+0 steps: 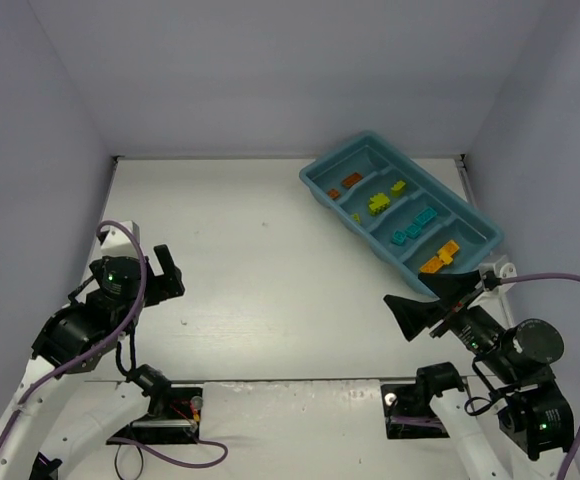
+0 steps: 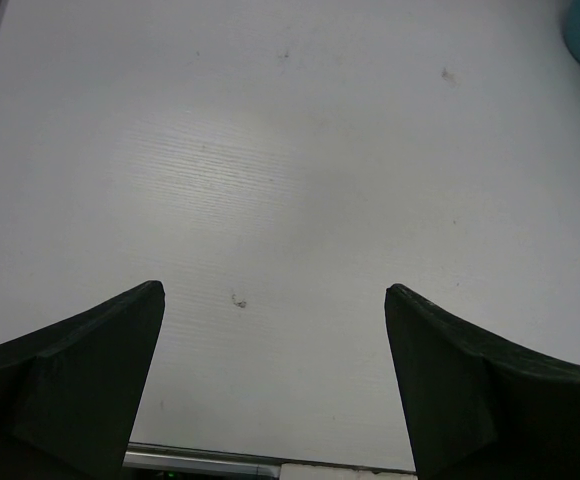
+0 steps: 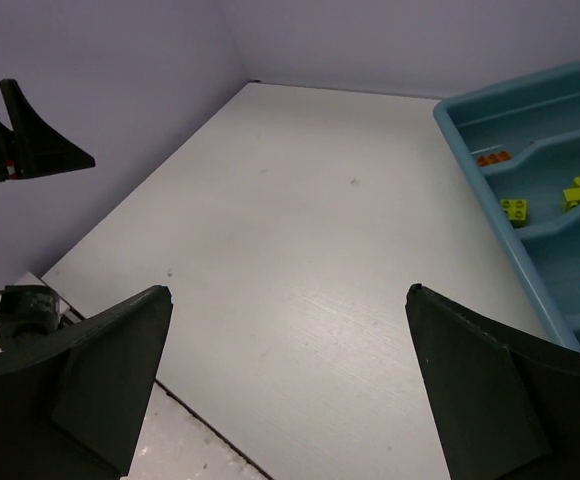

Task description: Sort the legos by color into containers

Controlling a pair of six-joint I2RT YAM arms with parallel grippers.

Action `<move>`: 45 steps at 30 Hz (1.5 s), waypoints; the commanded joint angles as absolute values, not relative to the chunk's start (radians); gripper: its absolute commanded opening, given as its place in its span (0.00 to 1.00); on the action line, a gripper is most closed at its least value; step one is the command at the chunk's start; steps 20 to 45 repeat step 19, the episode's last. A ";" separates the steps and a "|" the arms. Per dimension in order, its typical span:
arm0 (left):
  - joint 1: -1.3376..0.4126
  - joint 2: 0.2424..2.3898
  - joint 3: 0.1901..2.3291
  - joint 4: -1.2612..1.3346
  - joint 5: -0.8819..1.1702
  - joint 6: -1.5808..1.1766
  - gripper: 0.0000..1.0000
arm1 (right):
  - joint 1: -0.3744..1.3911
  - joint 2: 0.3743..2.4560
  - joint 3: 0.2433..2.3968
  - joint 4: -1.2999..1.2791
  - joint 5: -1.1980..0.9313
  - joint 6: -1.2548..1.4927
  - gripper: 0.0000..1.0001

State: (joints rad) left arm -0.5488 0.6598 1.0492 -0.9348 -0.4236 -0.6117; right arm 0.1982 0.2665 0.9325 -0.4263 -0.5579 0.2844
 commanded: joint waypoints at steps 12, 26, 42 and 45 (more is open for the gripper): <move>-0.545 0.649 1.035 -0.943 -0.414 -0.672 0.85 | 0.199 0.321 0.914 -0.370 -0.471 0.282 1.00; -0.545 0.641 1.028 -0.943 -0.417 -0.672 0.85 | 0.199 0.334 0.910 -0.370 -0.465 0.287 1.00; -0.545 0.641 1.028 -0.943 -0.417 -0.672 0.85 | 0.199 0.334 0.910 -0.370 -0.465 0.287 1.00; -0.545 0.641 1.028 -0.943 -0.417 -0.672 0.85 | 0.199 0.334 0.910 -0.370 -0.465 0.287 1.00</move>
